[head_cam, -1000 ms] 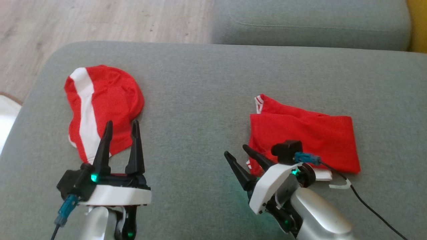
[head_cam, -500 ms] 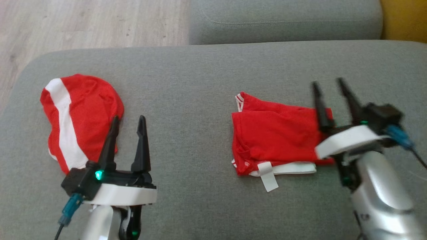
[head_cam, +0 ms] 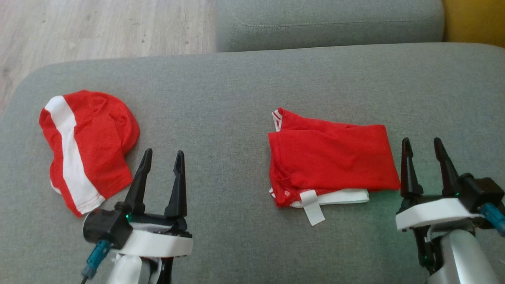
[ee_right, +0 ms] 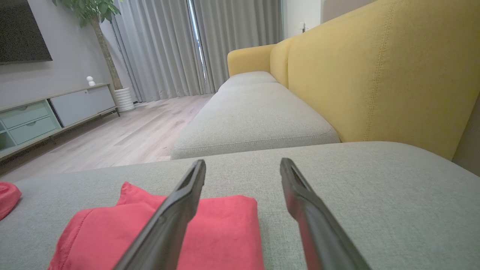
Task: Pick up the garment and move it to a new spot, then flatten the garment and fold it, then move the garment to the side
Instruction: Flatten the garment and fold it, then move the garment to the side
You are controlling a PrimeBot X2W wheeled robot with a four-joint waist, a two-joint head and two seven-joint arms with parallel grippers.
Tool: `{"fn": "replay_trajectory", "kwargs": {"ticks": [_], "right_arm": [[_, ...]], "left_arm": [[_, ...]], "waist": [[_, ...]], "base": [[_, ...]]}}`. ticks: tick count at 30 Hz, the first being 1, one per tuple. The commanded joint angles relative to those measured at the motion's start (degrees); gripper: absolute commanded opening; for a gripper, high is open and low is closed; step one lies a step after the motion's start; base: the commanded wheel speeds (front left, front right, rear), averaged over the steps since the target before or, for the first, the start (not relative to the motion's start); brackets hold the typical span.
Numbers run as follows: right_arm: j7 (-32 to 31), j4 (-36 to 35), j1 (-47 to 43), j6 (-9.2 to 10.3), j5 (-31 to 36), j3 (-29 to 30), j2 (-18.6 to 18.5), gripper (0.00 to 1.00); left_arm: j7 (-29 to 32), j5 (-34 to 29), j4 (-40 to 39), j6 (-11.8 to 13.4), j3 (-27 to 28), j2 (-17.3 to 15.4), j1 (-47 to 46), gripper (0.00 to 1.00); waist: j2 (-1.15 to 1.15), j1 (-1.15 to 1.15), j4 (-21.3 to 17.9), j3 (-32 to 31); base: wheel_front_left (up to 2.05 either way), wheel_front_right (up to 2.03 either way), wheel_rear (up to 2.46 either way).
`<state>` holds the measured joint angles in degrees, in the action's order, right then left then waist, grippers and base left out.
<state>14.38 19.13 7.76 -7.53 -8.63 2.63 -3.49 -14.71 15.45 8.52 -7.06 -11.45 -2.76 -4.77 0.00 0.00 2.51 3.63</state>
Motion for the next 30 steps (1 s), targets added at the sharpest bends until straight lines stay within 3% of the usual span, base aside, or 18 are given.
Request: {"fn": "replay_trajectory", "kwargs": {"ticks": [1, 12, 22, 30], "right_arm": [[0.6, -2.13, 1.12, 0.04, 0.39, -1.12, 0.28, 1.0], [-0.83, -0.08, 3.25, 0.04, 1.41, -1.17, 0.59, 1.0], [-6.1, 12.93, 9.83, 0.04, 1.09, 3.9, 0.6, 1.0], [-7.01, 22.0, 12.86, 0.04, -0.31, 1.41, 0.61, 1.0]], "left_arm": [[-0.29, -0.63, -2.22, 0.19, 1.45, -0.12, -1.66, 1.0], [-0.29, -1.06, -2.77, 0.19, 0.7, -0.12, -2.88, 1.0], [-0.29, -0.87, -2.94, 0.0, -1.04, -0.12, -5.5, 1.0], [-0.29, -0.98, -2.88, -0.09, -1.09, -0.11, -6.46, 1.0]], "waist": [[0.0, 0.0, -0.14, 0.05], [0.0, 0.0, 0.3, 2.21], [0.0, 0.0, 3.0, 6.85], [0.0, 0.0, 3.68, 8.44]], "base": [[0.0, 0.0, 0.0], [0.0, 0.0, 0.0], [0.0, 0.0, 0.0], [0.0, 0.0, 0.0]]}}
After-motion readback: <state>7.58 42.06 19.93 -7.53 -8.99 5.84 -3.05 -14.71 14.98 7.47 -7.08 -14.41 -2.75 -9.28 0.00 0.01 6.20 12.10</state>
